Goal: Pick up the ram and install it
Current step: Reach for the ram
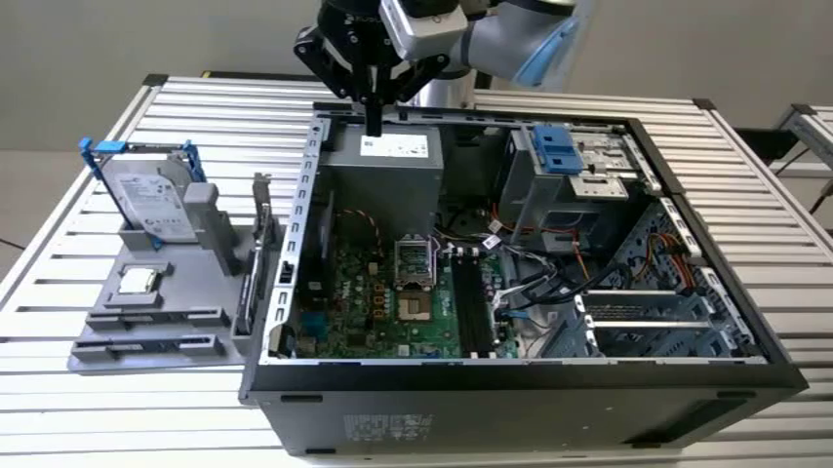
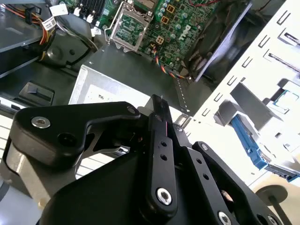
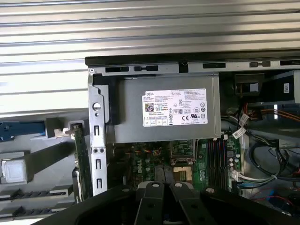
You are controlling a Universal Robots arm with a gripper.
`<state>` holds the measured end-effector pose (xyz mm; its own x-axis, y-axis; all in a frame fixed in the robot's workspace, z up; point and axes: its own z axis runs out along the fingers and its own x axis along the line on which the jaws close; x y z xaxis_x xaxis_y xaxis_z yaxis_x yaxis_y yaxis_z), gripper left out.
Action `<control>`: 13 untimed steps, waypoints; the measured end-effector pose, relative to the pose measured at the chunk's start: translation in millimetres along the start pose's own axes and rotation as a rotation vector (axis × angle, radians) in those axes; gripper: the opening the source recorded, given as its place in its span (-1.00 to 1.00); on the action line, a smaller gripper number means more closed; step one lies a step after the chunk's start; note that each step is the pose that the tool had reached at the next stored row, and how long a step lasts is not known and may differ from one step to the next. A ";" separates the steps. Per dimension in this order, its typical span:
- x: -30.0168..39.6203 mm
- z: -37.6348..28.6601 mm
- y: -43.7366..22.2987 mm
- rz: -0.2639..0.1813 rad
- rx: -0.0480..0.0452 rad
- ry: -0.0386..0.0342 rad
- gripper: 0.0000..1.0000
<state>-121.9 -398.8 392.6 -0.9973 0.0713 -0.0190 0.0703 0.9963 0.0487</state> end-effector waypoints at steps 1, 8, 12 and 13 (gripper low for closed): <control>0.4 0.0 0.0 0.000 0.0000 0.0000 -1.00; 6.0 -0.1 -0.5 0.000 0.0000 0.0000 -1.00; 10.9 -0.2 -0.8 0.000 0.0000 0.0000 -1.00; 12.2 -0.3 -0.9 0.000 0.0000 0.0001 -1.00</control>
<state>-134.1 -398.8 392.7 -0.9973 0.0712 -0.0189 0.0702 0.9963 0.0487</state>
